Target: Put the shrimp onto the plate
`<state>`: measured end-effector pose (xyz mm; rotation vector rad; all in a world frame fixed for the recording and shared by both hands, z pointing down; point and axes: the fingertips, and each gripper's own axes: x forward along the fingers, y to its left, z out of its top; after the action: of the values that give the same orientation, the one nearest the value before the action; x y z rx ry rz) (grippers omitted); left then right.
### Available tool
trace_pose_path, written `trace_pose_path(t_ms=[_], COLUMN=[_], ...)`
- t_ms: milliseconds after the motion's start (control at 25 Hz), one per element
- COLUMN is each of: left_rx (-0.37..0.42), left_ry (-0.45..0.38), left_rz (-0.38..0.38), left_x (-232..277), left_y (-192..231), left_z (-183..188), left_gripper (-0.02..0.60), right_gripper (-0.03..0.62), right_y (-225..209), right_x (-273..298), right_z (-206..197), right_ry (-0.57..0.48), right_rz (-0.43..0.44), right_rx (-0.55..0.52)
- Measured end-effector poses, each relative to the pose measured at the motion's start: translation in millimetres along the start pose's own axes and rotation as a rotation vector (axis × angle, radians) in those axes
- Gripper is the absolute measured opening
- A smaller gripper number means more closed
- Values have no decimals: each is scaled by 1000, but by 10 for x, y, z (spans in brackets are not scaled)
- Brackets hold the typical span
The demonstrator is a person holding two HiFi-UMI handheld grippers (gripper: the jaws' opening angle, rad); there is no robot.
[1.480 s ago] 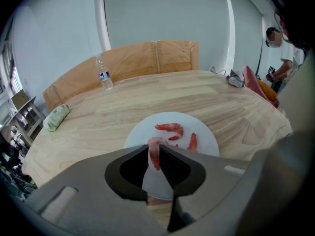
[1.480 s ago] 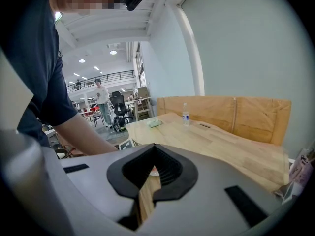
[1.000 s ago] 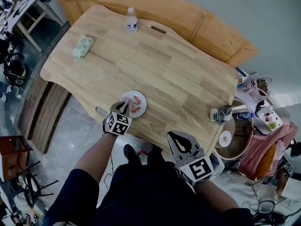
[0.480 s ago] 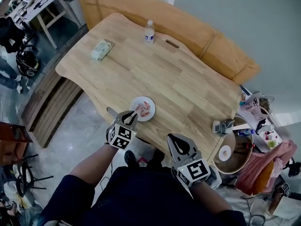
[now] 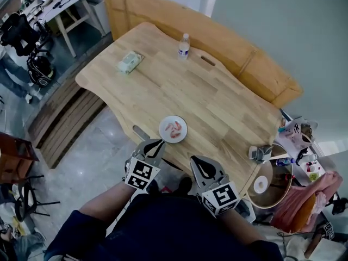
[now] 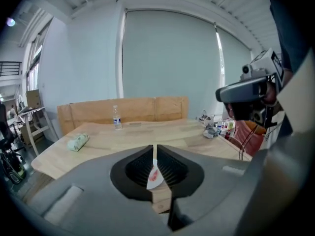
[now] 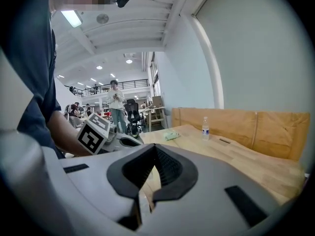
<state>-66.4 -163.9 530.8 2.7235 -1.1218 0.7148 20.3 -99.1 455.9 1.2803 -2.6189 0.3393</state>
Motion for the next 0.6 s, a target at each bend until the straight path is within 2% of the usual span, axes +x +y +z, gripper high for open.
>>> trace_pose_path(t_ms=[240,440,600], left_rx=[-47,-102,-116], left_ry=[-73,-122,-135], left_rz=[-18,-36,-84], left_x=[-404,-626,-722], left_y=[-75,-170,-285], left_z=[279,361,398], left_gripper=[15,6,6], right_gripper=[9,9,9], right_y=[153,303,396], right_x=[60,86,100], right_z=[84,79,75], right_ry=[-5,-3,2], right_rz=[22,43,57], right_rx=[-17,-32,-39])
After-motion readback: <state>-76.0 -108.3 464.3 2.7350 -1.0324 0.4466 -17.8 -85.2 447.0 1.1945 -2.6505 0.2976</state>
